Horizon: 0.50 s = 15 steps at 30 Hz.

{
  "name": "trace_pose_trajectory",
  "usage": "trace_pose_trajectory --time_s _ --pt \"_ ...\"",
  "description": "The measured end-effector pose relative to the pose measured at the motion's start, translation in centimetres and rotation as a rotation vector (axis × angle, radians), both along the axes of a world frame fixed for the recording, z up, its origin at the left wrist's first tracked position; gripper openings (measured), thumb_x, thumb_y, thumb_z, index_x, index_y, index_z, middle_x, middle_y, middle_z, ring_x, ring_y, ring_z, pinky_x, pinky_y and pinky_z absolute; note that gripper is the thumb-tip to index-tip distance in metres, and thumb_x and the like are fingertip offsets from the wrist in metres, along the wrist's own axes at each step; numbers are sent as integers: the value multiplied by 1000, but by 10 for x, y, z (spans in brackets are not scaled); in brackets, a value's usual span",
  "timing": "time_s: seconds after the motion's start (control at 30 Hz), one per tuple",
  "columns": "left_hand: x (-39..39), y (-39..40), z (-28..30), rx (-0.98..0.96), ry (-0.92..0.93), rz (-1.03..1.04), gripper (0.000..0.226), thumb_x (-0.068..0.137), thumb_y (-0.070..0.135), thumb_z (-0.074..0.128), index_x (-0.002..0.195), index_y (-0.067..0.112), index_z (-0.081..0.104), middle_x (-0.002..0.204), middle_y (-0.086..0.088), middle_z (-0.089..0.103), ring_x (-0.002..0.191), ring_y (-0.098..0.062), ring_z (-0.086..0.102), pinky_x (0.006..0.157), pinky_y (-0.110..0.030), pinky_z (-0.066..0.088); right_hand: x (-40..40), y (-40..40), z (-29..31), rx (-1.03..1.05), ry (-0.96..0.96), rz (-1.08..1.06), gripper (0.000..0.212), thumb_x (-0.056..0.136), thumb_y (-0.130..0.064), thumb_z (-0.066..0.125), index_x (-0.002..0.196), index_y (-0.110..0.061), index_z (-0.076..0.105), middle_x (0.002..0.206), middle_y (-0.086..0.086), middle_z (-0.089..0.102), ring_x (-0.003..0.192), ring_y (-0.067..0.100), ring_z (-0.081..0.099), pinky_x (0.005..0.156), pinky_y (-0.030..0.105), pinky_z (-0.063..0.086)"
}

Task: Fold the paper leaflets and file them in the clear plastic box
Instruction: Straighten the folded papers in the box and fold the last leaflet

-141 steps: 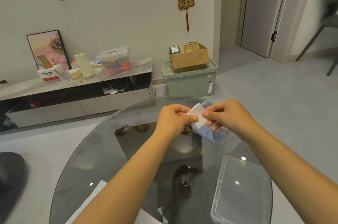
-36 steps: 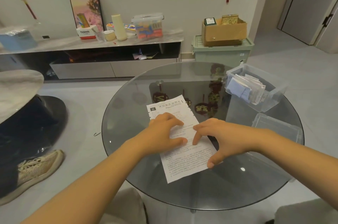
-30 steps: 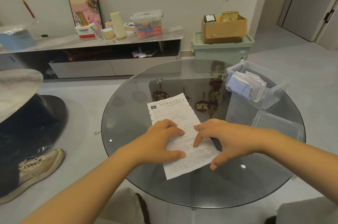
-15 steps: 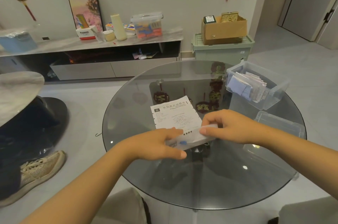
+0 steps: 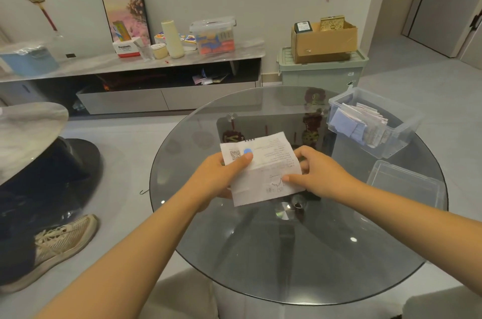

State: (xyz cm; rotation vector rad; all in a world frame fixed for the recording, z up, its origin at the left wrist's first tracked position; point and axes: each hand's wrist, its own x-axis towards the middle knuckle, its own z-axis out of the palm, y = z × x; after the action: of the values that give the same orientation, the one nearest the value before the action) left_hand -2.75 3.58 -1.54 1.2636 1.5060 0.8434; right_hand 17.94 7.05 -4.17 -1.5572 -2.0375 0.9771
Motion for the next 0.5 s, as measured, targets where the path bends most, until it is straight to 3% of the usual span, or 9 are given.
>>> trace_pose_trajectory --time_s 0.07,0.17,0.27,0.33,0.4,0.5 --pt "-2 2 -5 1 9 71 50 84 34 68 128 20 49 106 1 68 86 -16 70 71 -39 60 -3 1 -3 19 -18 -22 46 83 -29 69 119 -22 42 112 -5 63 88 7 57 62 15 45" --pt "-4 6 -16 26 244 52 99 78 18 76 150 24 8 95 6 62 83 -18 68 77 -39 57 -7 2 -7 40 -28 -25 72 80 -24 72 138 -18 28 108 -9 59 87 7 54 58 13 42" --pt "-3 6 -24 51 437 -34 115 75 16 77 149 30 -9 120 1 50 96 -18 61 79 -32 52 -10 1 -8 77 -62 1 95 80 -20 72 148 -25 6 92 -15 49 81 6 54 59 15 44" --pt "-1 4 -25 89 612 -87 106 78 21 75 150 31 -2 142 -3 26 117 -20 49 86 -28 45 -9 -2 -7 167 -199 24 84 81 -29 70 146 -32 16 111 -6 45 91 12 52 72 21 47" --pt "-1 3 -27 200 806 -153 85 81 25 73 148 29 21 150 0 11 134 -18 27 104 -31 32 -6 -3 -8 336 -414 59 58 84 -40 65 136 -36 41 123 -4 35 104 14 44 85 27 46" --pt "-3 2 -27 351 975 -352 46 86 35 64 131 32 52 149 9 29 136 -12 22 110 -29 10 -3 -3 -6 455 -499 246 34 90 -43 55 123 -35 58 134 -10 40 116 14 34 98 28 36"
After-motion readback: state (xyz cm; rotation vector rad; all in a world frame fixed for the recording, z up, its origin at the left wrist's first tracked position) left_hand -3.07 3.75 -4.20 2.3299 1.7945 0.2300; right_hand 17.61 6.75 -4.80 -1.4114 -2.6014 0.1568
